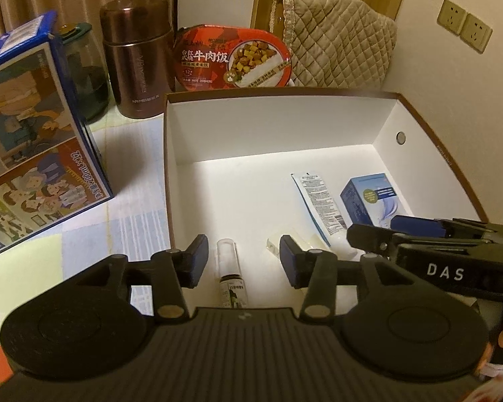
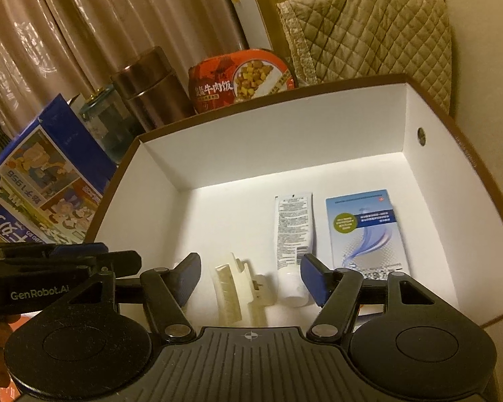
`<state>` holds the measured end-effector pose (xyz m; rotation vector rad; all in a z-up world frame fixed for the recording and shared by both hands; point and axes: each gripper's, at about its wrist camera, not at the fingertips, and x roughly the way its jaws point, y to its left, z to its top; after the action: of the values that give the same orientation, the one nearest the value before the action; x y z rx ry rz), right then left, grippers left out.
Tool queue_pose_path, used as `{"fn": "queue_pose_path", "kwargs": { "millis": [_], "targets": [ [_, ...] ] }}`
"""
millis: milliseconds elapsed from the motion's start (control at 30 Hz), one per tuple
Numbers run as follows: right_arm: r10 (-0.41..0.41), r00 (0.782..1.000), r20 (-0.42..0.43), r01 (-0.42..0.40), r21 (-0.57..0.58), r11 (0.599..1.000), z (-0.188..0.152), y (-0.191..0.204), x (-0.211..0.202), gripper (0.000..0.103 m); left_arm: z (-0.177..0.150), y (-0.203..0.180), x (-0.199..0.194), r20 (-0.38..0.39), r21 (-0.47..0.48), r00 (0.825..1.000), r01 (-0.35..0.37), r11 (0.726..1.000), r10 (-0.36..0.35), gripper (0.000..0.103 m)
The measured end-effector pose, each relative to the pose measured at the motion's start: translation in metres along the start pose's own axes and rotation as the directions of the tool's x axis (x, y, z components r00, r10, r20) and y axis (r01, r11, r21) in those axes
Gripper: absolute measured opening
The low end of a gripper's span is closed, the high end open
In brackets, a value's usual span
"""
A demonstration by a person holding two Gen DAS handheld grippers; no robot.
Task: Organize rigid objects
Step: 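Lower the lip balm and hair clip into the storage box and release, then move both tools back over the items on the mat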
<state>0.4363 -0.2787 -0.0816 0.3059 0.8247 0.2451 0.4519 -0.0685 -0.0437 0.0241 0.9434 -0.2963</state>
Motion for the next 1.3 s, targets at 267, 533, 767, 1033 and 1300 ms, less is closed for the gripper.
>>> {"fn": "queue_pose_path", "kwargs": {
  "millis": [267,533,767,1033,1300],
  "targets": [
    [0.006,0.998,0.066,-0.005,-0.014,1.000,-0.005,0.002,-0.038,0.064,-0.010,0.008,-0.039,0.046,-0.042,0.999,0.004,0.999,-0.002,0.045],
    [0.044,0.996,0.076,-0.041,-0.036,0.999,-0.017,0.005,-0.067,0.064,-0.037,0.026,-0.081,0.076,-0.091,0.997,-0.016,0.996,0.023,0.048],
    [0.063,0.996,0.062,-0.059,-0.059,0.997,-0.035,0.012,-0.084,0.064,-0.067,0.042,-0.116,0.088,-0.139,0.995,-0.041,0.989,0.054,0.048],
    [0.080,0.996,0.038,-0.077,-0.094,0.993,-0.056,0.027,-0.097,0.064,-0.104,0.053,-0.149,0.088,-0.178,0.993,-0.065,0.982,0.082,0.048],
    [0.110,0.994,-0.011,-0.111,-0.127,0.986,-0.084,0.048,-0.102,0.064,-0.147,0.070,-0.173,0.054,-0.235,0.991,-0.110,0.966,0.126,0.049]
  ]
}}
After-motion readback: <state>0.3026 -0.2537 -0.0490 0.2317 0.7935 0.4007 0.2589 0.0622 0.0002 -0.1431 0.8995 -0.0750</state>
